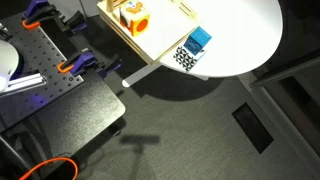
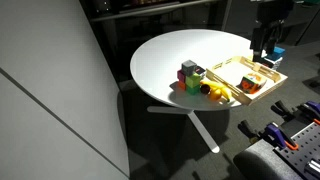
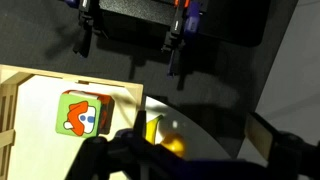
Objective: Pick up the gray block and put it in the tray
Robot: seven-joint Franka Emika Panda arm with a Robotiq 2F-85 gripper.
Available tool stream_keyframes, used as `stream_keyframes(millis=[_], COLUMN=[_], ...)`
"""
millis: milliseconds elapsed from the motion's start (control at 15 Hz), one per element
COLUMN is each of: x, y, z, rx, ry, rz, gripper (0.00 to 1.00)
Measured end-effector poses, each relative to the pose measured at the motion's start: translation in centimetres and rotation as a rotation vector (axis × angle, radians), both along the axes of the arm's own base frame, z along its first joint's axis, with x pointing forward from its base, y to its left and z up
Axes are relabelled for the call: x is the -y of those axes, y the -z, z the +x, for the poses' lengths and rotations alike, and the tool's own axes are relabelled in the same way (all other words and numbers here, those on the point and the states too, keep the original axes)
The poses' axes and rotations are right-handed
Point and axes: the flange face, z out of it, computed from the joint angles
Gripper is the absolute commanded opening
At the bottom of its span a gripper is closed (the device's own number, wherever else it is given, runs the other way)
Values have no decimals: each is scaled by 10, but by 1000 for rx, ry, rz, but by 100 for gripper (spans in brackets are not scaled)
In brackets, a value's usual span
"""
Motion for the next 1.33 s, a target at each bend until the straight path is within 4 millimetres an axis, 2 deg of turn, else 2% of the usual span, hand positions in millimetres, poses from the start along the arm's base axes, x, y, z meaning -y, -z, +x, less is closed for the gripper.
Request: stream_keyframes(millis=[600, 1333], x=[0, -6], y=[3, 49], z=[3, 45], rx=[10, 93], ry=[-2, -43], rz=[-3, 14], gripper=[100, 100])
